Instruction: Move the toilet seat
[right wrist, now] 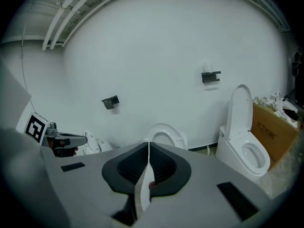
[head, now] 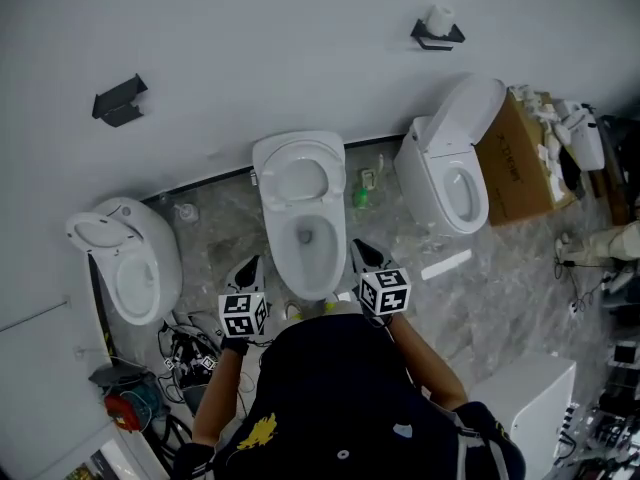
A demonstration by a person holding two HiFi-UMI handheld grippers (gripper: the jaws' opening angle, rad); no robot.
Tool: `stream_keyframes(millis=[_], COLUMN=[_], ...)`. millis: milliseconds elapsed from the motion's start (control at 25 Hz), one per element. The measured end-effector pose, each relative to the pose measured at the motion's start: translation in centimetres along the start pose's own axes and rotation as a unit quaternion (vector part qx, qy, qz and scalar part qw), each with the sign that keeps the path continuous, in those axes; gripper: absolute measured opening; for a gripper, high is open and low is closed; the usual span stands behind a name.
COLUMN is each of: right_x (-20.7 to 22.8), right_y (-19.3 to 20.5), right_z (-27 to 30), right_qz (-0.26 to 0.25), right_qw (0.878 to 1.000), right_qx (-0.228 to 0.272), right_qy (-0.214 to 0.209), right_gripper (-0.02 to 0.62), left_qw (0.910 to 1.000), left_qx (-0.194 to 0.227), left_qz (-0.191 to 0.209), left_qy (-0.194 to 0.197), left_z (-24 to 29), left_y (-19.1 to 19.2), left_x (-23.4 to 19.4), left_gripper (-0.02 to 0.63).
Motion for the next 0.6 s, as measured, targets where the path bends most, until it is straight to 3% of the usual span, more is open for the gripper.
stream_keyframes(millis=[160,320,600], right_x=[-1.0,-0.5,0.6], right_y=[0.7,0.5,-0.3], right_z=[0.7,0.0,-2.6], right_qz=[0.007,0.037,0.024], right_qw=[1.000,0.999,1.000], right_qx=[-0.013,-0.018,0.004], right_qy=[-0.005,-0.002,0.009], right_gripper=[0.028,0.028,0.028], left_qw=[0.9998,0.9997,0.9991], left_qx=[-0.004,-0.005,0.000], left_qz=[-0.018,-0.023,-0.024], left_qy=[-0.011,0.006,0.035], left_z=[-1.2,-0.8,0.0], left_y=[0.8,0.0,-0.8], left_x=[-1.7,-0.2,3.0], left_gripper=[0.018,0.018,0.018])
Point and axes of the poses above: the fingertips, and each gripper's own axes: z forward along the fingers, x to its right, y out of its underside, the point moved 7 cm from there along -z, backward along the fingers, and after that the axes turned 10 degrees about z, right-handed, at the moved point
